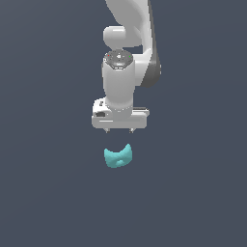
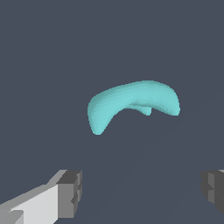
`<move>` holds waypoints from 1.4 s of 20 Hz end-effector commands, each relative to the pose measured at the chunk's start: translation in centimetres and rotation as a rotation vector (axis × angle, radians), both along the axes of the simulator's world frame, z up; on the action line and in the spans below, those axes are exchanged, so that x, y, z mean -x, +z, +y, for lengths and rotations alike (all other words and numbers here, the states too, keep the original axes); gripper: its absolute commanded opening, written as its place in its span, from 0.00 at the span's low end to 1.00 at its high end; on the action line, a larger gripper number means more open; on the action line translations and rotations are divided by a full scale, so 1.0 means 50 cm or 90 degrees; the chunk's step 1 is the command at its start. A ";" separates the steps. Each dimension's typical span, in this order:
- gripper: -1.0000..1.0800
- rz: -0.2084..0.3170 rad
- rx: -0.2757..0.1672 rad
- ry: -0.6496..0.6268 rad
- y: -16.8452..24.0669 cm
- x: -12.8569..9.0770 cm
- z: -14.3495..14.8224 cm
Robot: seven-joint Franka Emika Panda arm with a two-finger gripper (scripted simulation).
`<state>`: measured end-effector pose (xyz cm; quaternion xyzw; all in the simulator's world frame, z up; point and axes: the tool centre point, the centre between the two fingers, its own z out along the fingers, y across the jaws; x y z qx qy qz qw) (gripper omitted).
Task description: Pick up the object and move it to a goal position.
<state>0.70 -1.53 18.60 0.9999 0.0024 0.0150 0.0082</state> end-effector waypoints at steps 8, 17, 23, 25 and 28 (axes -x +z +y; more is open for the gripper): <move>0.96 -0.004 -0.002 0.032 0.016 -0.006 0.042; 0.96 -0.005 -0.003 0.036 0.020 -0.008 0.054; 0.96 -0.004 -0.005 -0.006 0.015 -0.014 0.051; 0.96 -0.003 -0.007 -0.027 0.013 -0.016 0.049; 0.96 -0.002 -0.009 -0.065 0.009 -0.021 0.046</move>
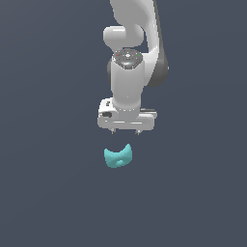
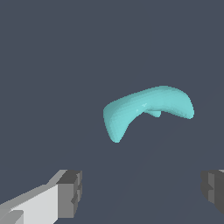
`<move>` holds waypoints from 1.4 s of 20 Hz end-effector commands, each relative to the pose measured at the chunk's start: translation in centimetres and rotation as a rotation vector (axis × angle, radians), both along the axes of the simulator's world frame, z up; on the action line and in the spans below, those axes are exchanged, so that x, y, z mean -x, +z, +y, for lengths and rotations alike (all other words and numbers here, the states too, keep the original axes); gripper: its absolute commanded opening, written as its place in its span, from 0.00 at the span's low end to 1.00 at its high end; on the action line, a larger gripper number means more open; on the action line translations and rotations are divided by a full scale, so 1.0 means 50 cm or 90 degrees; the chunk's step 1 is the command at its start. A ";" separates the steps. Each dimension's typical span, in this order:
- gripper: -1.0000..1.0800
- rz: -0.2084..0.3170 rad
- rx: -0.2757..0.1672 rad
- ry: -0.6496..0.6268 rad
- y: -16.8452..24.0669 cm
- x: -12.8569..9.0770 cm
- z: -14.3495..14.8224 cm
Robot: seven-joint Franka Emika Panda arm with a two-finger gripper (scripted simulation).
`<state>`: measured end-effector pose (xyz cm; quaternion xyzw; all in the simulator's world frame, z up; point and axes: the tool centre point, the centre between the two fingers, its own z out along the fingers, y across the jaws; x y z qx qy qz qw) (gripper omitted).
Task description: Pick up the object and move it to a goal position.
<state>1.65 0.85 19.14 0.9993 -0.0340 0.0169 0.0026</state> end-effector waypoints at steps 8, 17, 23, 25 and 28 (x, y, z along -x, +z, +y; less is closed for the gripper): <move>0.96 0.005 -0.008 -0.157 -0.018 -0.020 -0.013; 0.96 0.010 -0.014 -0.324 -0.037 -0.041 -0.027; 0.96 0.013 -0.016 -0.434 -0.050 -0.055 -0.035; 0.96 0.014 -0.017 -0.470 -0.054 -0.059 -0.038; 0.96 0.015 -0.017 -0.525 -0.060 -0.066 -0.042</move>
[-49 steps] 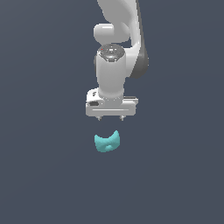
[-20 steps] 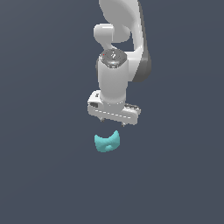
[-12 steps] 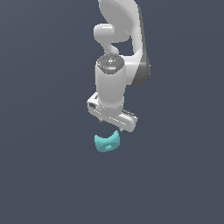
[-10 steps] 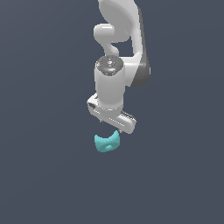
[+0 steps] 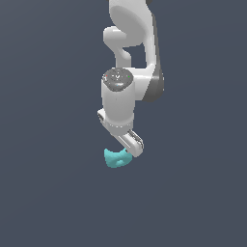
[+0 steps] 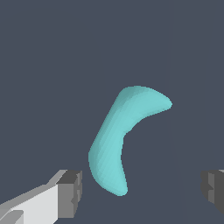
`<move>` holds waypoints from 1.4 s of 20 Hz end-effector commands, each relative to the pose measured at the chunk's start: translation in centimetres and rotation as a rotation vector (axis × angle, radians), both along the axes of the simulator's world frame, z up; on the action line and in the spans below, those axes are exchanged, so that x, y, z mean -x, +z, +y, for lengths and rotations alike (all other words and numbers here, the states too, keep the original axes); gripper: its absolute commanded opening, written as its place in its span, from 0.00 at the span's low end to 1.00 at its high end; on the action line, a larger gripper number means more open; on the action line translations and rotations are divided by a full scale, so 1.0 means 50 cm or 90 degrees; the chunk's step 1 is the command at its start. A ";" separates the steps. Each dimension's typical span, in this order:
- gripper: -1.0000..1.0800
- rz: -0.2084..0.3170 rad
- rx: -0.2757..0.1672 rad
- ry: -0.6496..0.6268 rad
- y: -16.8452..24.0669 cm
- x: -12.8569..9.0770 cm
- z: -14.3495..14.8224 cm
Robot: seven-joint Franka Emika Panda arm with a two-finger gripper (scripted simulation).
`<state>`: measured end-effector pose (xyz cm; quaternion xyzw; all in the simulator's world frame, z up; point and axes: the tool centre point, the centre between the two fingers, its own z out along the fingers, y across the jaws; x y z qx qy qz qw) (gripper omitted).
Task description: Pick up the object and move it to a goal position.
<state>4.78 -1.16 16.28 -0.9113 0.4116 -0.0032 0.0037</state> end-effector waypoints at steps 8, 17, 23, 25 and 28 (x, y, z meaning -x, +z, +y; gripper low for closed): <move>0.96 0.004 0.000 -0.170 -0.019 -0.021 -0.013; 0.96 0.006 0.001 -0.273 -0.031 -0.033 -0.020; 0.96 0.006 0.001 -0.301 -0.034 -0.036 -0.021; 0.96 0.006 0.001 -0.303 -0.034 -0.036 -0.022; 0.96 0.006 0.001 -0.300 -0.037 -0.036 -0.021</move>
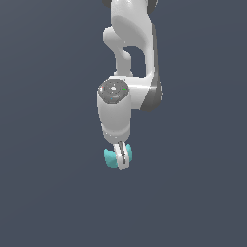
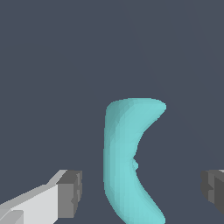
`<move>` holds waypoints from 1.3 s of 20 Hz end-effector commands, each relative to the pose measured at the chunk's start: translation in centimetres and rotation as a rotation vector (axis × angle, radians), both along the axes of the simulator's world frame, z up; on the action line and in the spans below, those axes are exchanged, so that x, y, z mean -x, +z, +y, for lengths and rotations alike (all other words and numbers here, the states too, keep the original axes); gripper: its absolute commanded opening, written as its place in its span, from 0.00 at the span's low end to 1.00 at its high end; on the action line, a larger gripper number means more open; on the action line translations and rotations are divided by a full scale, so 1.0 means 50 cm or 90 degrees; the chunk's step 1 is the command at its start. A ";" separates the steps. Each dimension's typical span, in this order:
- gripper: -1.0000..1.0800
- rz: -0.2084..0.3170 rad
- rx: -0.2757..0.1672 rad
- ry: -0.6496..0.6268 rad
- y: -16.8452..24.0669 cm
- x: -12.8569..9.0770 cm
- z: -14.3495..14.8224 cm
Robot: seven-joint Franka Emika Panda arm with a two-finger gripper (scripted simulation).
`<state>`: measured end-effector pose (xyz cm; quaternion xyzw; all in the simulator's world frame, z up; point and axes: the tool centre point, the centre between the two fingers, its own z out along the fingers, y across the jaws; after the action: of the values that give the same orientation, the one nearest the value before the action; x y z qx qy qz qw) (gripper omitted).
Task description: Pick up the object and move it to a goal position.
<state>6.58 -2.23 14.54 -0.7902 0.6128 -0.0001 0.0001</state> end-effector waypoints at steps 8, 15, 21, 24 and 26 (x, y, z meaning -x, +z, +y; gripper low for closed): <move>0.96 0.000 0.000 -0.003 -0.075 0.003 -0.001; 0.96 0.000 0.000 -0.003 -0.100 0.000 -0.001; 0.00 0.000 0.000 -0.003 -0.099 0.000 -0.001; 0.00 0.000 0.000 -0.003 -0.099 0.000 -0.001; 0.00 0.000 0.000 -0.003 -0.099 0.000 -0.001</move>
<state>6.56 -2.26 9.54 -0.7887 0.6148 0.0002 -0.0003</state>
